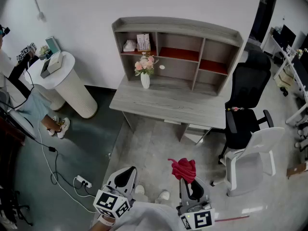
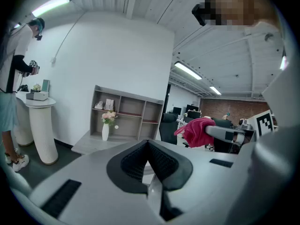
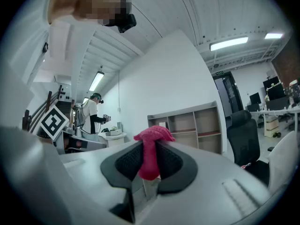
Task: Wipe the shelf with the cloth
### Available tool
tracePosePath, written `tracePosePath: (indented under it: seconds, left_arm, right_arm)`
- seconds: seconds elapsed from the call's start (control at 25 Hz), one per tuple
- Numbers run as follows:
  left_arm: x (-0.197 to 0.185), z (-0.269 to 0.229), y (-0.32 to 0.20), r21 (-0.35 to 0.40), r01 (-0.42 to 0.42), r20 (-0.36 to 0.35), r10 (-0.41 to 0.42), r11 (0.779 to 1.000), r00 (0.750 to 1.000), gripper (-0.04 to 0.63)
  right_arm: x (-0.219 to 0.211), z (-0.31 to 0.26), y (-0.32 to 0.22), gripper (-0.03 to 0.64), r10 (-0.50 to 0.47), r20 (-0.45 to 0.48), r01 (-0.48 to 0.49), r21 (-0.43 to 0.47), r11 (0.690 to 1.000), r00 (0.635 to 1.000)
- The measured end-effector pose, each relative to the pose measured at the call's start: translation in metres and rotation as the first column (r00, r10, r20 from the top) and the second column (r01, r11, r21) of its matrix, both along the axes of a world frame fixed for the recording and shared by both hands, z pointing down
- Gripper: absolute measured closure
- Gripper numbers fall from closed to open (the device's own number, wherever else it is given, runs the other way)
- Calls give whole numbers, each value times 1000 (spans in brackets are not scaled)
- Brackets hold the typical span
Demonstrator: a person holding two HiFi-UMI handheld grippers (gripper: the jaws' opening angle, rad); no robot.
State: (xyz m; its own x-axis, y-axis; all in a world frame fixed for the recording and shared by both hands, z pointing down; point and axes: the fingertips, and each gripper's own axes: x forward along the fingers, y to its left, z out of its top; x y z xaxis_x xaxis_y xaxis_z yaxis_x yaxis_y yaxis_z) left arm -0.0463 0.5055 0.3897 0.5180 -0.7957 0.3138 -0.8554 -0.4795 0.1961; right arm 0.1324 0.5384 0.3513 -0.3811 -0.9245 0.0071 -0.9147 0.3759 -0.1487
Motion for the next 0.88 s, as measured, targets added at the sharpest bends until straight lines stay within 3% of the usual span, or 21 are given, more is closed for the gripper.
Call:
tracePosePath:
  seconds: [0.28,0.68,0.88]
  left_arm:
    - [-20,-18,-7,67,-29,-23,31,997,999,589]
    - [-54,-8,-6,45,-39,-53,41,998,998,589]
    - [-80,-11,-16,56,-34,-67,37,998,997,589]
  right_arm:
    - [-35,-11,-13,531,10,-7,-10,32,999,1000]
    - [-79,-5,-9,530,-11,18,11,6,1000,1000]
    - [-110,-2,-18,529,-8,-87,10,19,1000,996]
